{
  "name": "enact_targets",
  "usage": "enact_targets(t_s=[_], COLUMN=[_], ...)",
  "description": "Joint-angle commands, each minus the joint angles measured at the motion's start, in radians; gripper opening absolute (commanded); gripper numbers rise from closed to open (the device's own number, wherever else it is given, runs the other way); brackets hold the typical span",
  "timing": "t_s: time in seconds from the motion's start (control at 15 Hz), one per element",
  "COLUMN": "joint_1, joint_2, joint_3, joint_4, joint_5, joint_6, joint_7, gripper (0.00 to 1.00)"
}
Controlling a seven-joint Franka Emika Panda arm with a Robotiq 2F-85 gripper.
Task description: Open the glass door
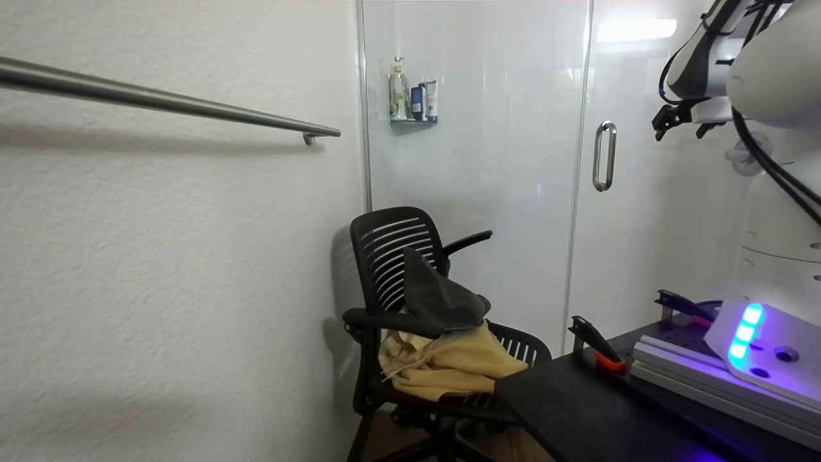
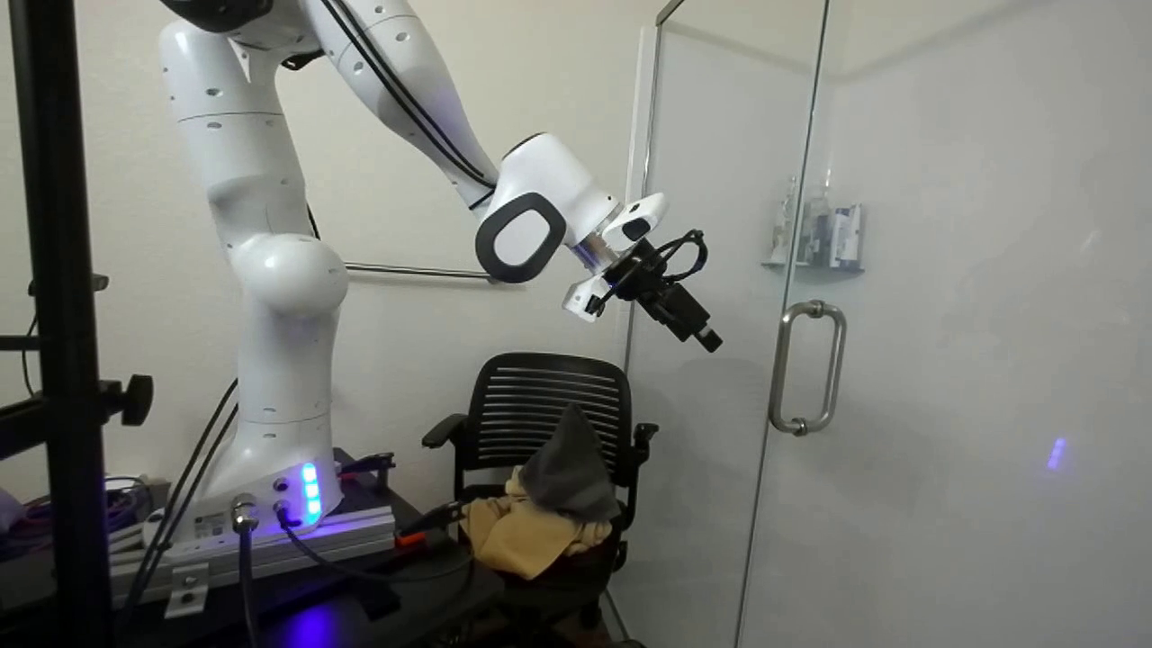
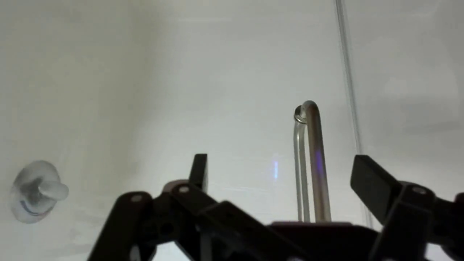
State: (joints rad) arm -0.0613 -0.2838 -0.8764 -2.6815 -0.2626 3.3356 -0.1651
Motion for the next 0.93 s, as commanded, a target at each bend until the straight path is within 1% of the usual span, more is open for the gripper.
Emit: enact_targets(t_s=[0.0,0.13,0.2,0.27,0.33,0.4,0.47,0.53,0.6,0.67,0.73,0.87], joint_1=[0.188,0.257,0.285,0.238,0.262,0.272,0.231,0.215,0.254,0.305,0.326,0.385], joint_2=[0.078,0.103,0.050,0.059,0.058,0.057,0.077,0.120,0.133,0.108,0.134,0.147], joint_3=[-0.123,-0.173,-0.191,-0.148,-0.164,-0.172,-0.152,-0.152,-0.198,-0.246,-0.271,-0.327], joint_4=[0.097,0.135,0.129,0.107,0.115,0.119,0.105,0.107,0.106,0.098,0.102,0.108], joint_5=[-0.002,0.000,-0.007,-0.001,-0.001,-0.001,-0.005,0.007,0.021,0.014,0.022,0.019], joint_6=[0.016,-0.002,-0.047,-0.006,-0.014,-0.018,-0.013,0.016,0.048,0.063,0.103,0.143], joint_7=[-0.007,-0.009,-0.012,0.000,0.000,0.000,0.000,0.012,0.019,0.009,0.023,0.043], gripper=[1.00,1.00,1.00,1.00,1.00,1.00,1.00,1.00,1.00,1.00,1.00,1.00])
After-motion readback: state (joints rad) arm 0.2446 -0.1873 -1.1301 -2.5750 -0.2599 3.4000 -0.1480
